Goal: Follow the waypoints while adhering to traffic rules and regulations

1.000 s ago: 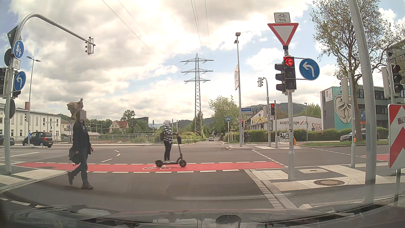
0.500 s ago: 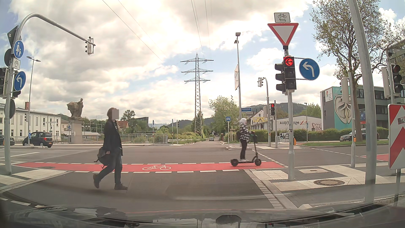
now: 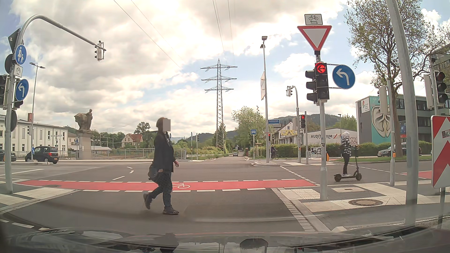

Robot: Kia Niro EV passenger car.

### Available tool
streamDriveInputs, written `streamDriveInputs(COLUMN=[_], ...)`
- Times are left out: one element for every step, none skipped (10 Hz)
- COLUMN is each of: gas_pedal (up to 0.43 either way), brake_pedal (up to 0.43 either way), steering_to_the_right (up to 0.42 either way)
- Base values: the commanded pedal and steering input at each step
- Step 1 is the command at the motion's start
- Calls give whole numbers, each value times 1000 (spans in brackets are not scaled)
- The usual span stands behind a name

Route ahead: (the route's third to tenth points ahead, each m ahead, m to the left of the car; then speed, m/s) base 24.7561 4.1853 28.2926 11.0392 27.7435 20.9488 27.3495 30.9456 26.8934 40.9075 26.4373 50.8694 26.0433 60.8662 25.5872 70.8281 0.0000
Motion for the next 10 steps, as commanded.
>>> streamDriveInputs(gas_pedal=[0, 0, 0, 0, 0, 0, 0, 0, 0, 0], brake_pedal=[268, 256, 268, 268, 262, 268, 268, 268, 268, 268], steering_to_the_right=[-4, -4, -4, -4, -4, -4, -4, -4, -4, -4])
